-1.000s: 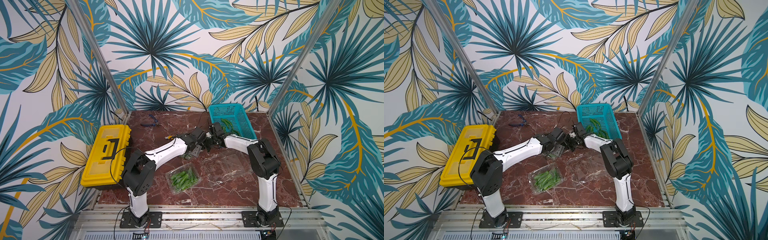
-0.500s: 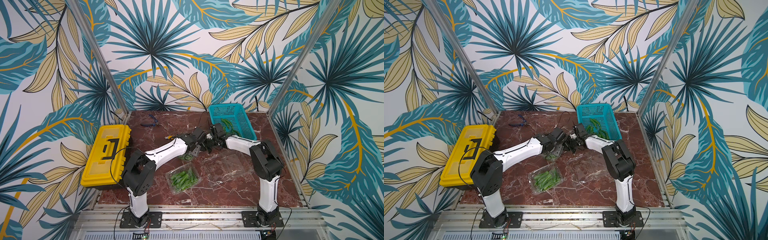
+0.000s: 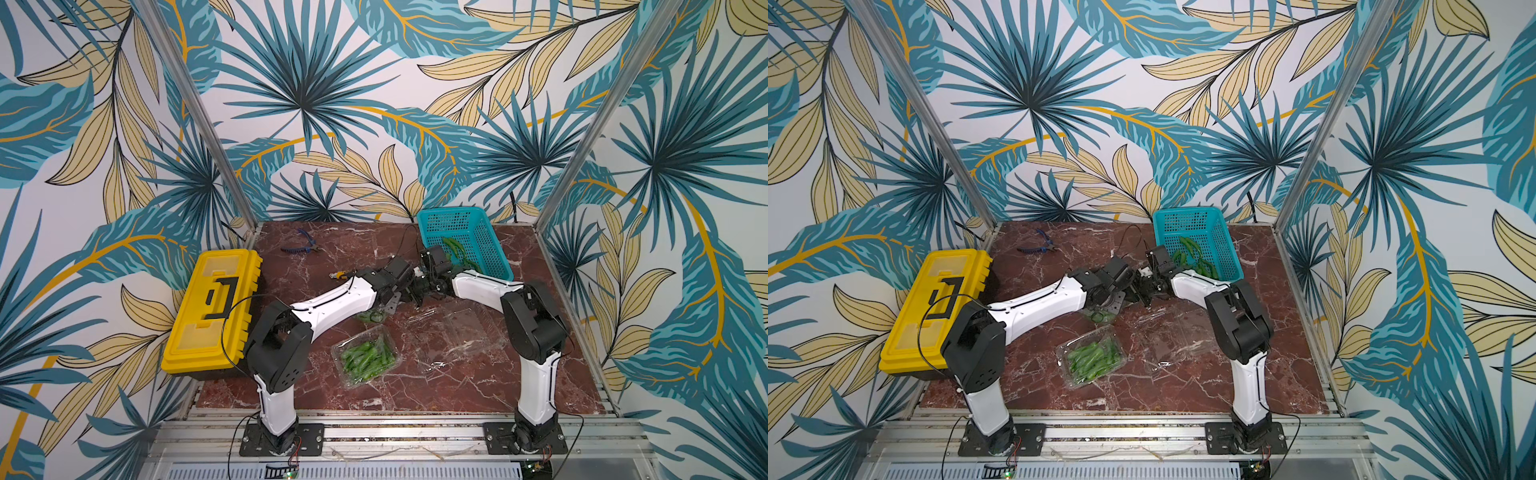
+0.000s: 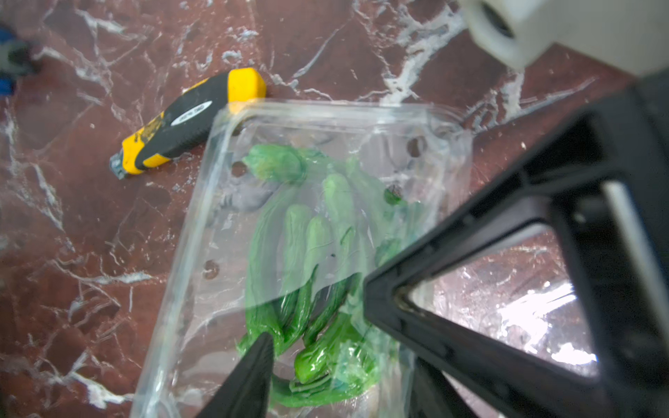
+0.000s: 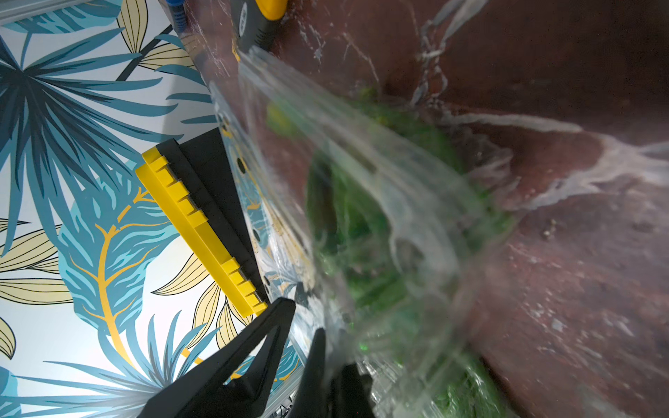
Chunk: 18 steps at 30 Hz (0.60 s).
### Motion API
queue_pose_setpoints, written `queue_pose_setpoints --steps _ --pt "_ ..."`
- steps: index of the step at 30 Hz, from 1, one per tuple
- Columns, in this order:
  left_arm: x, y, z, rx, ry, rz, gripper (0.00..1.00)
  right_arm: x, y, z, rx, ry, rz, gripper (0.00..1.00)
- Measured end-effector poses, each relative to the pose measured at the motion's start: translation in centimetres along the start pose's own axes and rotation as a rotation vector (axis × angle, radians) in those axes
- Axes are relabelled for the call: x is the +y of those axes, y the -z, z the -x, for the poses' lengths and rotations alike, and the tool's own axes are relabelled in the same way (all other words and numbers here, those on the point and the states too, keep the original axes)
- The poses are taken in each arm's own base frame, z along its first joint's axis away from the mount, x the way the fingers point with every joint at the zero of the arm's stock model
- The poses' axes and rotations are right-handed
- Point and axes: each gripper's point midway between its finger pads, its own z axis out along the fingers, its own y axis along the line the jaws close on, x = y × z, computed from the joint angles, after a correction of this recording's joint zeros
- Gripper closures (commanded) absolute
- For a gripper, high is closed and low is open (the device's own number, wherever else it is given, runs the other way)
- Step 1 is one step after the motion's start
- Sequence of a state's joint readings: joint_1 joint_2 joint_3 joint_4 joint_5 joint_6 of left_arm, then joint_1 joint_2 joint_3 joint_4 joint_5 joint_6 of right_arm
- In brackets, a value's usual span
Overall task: Take small green peppers out of containers
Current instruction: Open the packing box at the center of the board.
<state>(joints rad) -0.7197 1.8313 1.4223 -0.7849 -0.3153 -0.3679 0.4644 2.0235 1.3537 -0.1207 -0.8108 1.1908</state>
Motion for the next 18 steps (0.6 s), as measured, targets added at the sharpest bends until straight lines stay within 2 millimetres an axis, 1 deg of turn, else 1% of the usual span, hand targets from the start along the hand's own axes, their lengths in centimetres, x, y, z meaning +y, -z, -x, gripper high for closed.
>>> queue_pose_setpoints --steps 7,11,15,17,18 --pt "-0.6 0.1 -0.3 0.011 -0.009 -0.018 0.63 -0.1 0.0 -0.4 0.019 0.015 -0.003 1.0" --pt "-0.8 0.2 -0.5 0.015 -0.01 -0.026 0.66 -0.1 0.0 -0.6 0.031 0.024 -0.001 1.0" --pt "-1.1 0.2 -0.6 0.019 -0.012 -0.036 0.71 -0.1 0.0 -0.8 0.04 0.037 0.0 1.0" --pt "-1.3 0.3 -0.6 0.023 -0.014 -0.045 0.77 -0.3 0.1 -0.9 0.047 0.039 -0.004 1.0" --pt "-1.4 0.3 -0.7 0.025 -0.018 -0.049 0.78 -0.3 0.2 -0.9 0.049 0.039 -0.005 1.0"
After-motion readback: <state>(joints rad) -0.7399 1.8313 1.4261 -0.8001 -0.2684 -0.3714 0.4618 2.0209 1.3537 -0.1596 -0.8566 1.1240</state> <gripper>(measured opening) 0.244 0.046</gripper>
